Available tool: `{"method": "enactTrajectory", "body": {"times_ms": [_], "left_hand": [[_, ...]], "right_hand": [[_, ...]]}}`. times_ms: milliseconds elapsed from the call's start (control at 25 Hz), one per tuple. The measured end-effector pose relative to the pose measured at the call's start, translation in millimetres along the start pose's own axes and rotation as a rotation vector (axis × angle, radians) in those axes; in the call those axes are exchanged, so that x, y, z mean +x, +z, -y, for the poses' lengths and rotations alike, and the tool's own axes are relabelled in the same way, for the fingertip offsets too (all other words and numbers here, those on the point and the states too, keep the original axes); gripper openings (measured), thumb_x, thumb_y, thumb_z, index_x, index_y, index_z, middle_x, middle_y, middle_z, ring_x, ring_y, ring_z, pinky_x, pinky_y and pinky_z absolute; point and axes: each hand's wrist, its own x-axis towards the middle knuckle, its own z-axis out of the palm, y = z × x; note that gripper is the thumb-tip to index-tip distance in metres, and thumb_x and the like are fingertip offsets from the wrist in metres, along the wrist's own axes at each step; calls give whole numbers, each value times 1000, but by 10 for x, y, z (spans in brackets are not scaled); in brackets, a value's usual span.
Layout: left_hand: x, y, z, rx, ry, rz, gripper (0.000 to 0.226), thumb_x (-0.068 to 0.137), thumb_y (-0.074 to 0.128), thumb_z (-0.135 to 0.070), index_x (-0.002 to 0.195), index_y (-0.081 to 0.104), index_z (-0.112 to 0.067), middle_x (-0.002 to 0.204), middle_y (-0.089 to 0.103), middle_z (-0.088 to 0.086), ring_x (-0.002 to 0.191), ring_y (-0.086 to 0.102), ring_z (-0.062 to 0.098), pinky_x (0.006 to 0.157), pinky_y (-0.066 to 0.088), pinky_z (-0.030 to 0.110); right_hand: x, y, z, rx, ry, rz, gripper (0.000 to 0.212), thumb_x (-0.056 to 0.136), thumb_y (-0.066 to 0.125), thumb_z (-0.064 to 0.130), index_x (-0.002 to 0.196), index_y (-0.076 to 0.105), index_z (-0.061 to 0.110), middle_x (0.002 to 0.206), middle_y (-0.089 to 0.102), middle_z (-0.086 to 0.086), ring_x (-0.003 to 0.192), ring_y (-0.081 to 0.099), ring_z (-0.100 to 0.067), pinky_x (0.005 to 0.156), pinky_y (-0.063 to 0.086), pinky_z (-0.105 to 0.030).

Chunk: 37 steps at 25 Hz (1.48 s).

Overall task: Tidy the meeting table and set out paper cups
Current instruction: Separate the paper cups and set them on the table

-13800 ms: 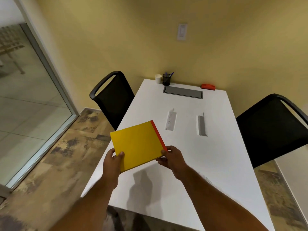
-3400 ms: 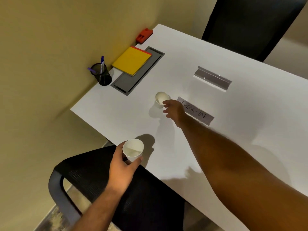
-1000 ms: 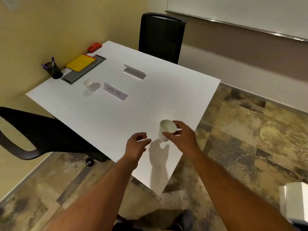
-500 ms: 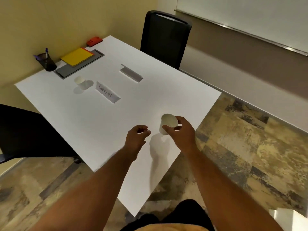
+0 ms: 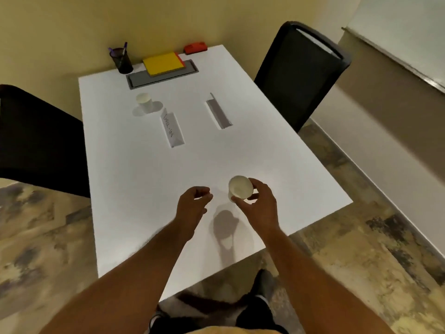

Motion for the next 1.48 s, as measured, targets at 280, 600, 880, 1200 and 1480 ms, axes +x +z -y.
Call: {"method": "enactTrajectory", "body": {"times_ms": [280,600,880,1200,1480], "left_hand": [[-24,870,-227,-14,-16,-157,16,94,71,-22,110,71,-25,111,72,0,103,69,19,84,60,39],[379,1103,-553,108,88,-202,16,97,66,-25,113,68,-26,107,69,-8,86,67,14,74,57,31],[862,1107,-789,26,54,-162,10,95,67,-23,100,69,-31,105,71,-6,83,67,17,71,58,32],[1392,1092,-923,-88,-60,-286,14,94,70,-19,107,71,-23,109,72,1,100,69,21,77,58,33],[1739,1352,-1009,-113,-142,-400,12,95,70,-18,107,71,-22,110,70,0,101,67,21,76,55,30]], "right_hand": [[779,-548,-362,-19,-96,152,71,72,95,38,133,59,33,127,54,18,106,63,-7,88,59,-32],[1303,-419,-276,5,-155,206,73,72,95,34,135,61,27,129,55,13,112,61,-11,95,57,-33],[1726,-311,-40,-21,-173,205,77,74,95,20,138,54,32,129,51,15,112,60,-9,89,51,-17],[2815,-23,177,-165,-114,331,66,70,91,34,126,57,26,121,58,6,103,66,-18,87,60,-40],[3601,253,33,-250,-104,476,66,71,89,43,125,57,24,119,57,3,101,66,-19,80,55,-34]]}}
